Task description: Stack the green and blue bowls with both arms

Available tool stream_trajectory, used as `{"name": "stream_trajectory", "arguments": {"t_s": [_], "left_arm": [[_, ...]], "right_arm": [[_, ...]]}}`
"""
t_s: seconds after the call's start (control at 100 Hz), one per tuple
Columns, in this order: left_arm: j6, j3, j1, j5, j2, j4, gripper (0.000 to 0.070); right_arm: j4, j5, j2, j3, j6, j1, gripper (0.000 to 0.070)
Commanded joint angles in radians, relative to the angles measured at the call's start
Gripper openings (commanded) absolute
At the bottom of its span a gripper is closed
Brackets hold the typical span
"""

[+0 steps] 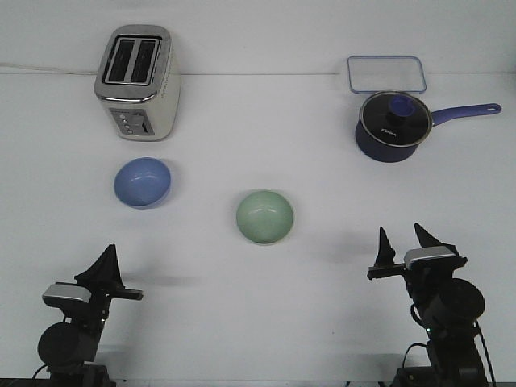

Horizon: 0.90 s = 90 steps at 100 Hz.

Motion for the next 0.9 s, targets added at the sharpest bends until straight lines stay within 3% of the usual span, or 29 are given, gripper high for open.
{"name": "stream_trajectory", "arguments": {"t_s": [0.0, 0.43, 0.63, 0.89], "left_arm": [[0.002, -0.019, 0.001, 0.002, -0.002, 0.010, 0.0011], [-0.010, 0.018, 0.001, 0.002, 0.000, -0.007, 0.0011], [-0.076, 0.181, 0.001, 0.001, 0.055, -0.170, 0.0011], [-0.076, 0.509, 0.001, 0.006, 0.349, -0.408, 0.0011]], "right_arm": [[0.010, 0.004, 0.004, 0.006, 0.013, 0.001, 0.0492], [0.010, 0.004, 0.004, 0.006, 0.013, 0.001, 0.0491], [0.011, 0.004, 0.004, 0.006, 0.008, 0.001, 0.0492], [0.010, 0.004, 0.004, 0.006, 0.009, 0.001, 0.0491]]}}
